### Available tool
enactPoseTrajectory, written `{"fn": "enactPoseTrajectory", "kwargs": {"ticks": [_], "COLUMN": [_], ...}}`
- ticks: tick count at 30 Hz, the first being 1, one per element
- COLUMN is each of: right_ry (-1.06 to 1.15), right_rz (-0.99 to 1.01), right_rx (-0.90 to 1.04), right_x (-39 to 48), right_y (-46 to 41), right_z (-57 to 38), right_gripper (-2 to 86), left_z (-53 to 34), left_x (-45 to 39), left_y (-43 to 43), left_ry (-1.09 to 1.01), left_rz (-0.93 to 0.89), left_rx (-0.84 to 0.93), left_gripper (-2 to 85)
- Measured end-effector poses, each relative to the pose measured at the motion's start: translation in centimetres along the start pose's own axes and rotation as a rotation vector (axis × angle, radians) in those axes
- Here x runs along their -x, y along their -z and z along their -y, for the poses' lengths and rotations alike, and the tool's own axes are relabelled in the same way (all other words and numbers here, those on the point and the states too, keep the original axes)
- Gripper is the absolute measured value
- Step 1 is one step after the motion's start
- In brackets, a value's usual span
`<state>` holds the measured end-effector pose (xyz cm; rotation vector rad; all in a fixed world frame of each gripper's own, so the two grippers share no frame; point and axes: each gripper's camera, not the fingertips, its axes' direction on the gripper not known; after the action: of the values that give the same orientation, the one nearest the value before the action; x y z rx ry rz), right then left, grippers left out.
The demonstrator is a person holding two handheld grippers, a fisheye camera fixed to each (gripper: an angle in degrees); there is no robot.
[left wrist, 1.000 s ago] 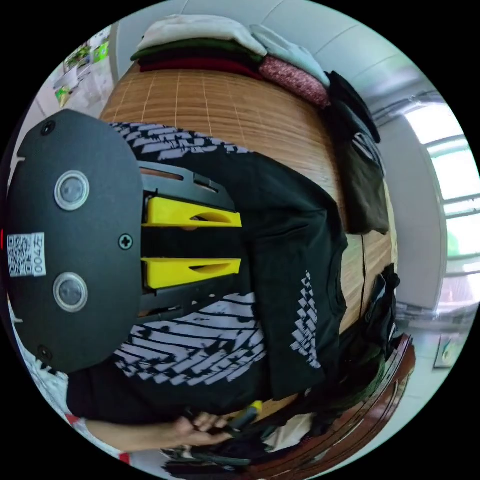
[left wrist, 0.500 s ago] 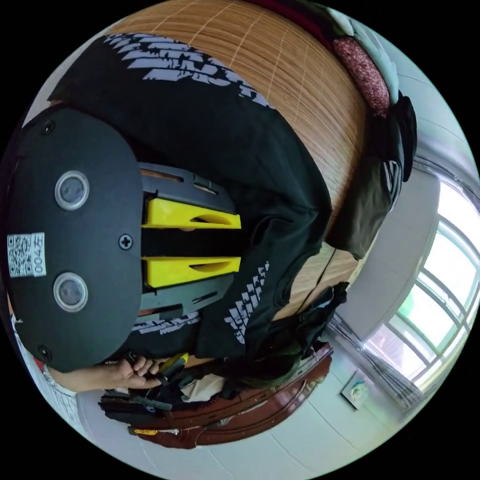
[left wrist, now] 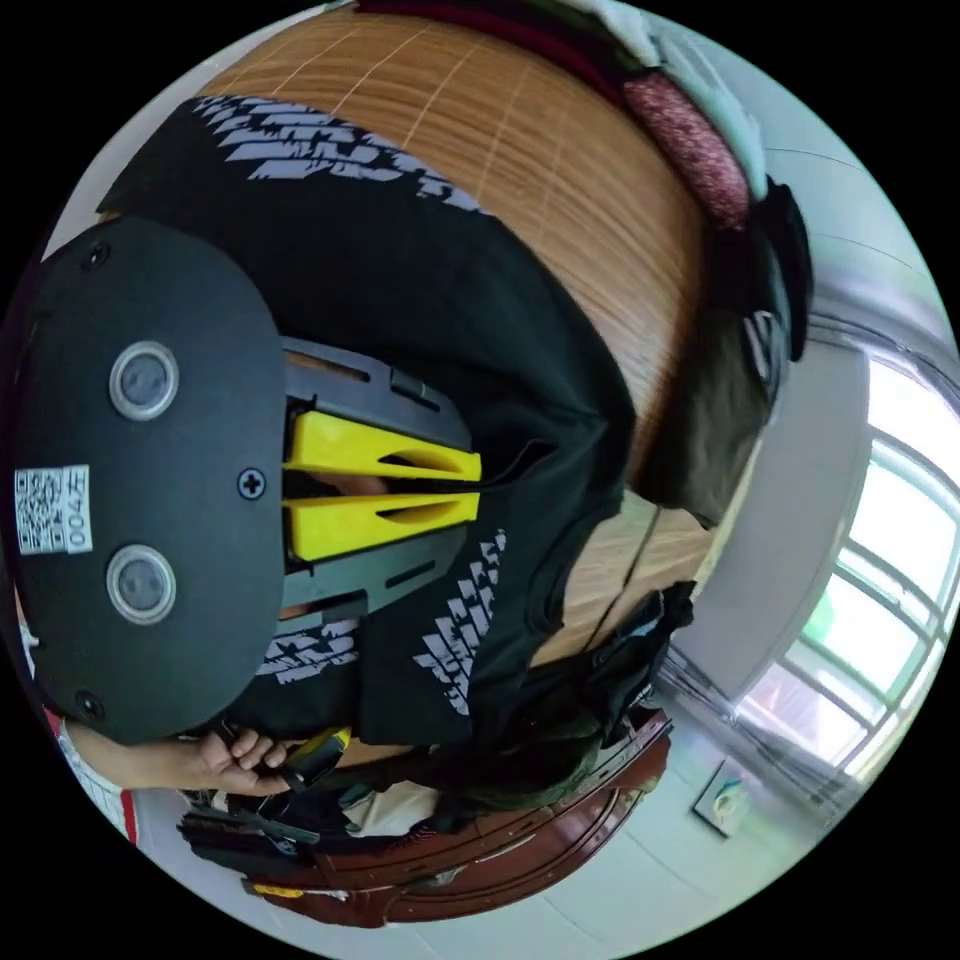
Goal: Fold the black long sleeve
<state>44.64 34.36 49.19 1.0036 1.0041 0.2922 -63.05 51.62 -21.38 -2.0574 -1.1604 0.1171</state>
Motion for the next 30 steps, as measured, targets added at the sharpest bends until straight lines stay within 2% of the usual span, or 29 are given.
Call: {"fn": "enactPoseTrajectory", "kwargs": {"ticks": [4, 9, 13, 19, 24, 27, 30], "right_ry": [0.0, 0.002, 0.003, -0.015, -0.033, -0.05, -0.063], "right_rz": [0.003, 0.0, -0.003, -0.045, -0.012, 0.001, 0.01], "right_rx": [0.0, -0.001, 0.0, -0.052, -0.046, -0.04, -0.084], "right_x": [-0.3, -0.4, -0.4, -0.6, -1.0, -1.0, -0.6], "right_y": [-0.2, -0.4, -0.6, -0.1, -0.2, -0.2, 0.3], "right_z": [0.2, 0.4, 0.7, 1.5, 2.2, 2.5, 2.7], "right_gripper": [-0.8, -0.8, -0.8, -0.8, -0.8, -0.8, -0.8], "left_z": [1.3, 0.8, -1.7, -5.8, -7.4, -8.3, -7.5], "left_x": [-2.4, -2.3, 0.1, 5.4, 11.2, 14.6, 13.2], "left_y": [2.3, 4.0, 1.3, -5.0, -6.5, -4.6, -4.4], "left_ry": [-0.11, -0.131, -0.123, 0.022, 0.097, 0.15, 0.041], "left_rz": [0.028, 0.091, 0.195, 0.133, 0.059, 0.084, 0.007], "left_rx": [-0.138, -0.236, -0.179, -0.037, 0.037, -0.03, -0.11], "left_gripper": [2.1, 2.0, 2.2, 3.7, 7.7, 9.2, 8.0]}}
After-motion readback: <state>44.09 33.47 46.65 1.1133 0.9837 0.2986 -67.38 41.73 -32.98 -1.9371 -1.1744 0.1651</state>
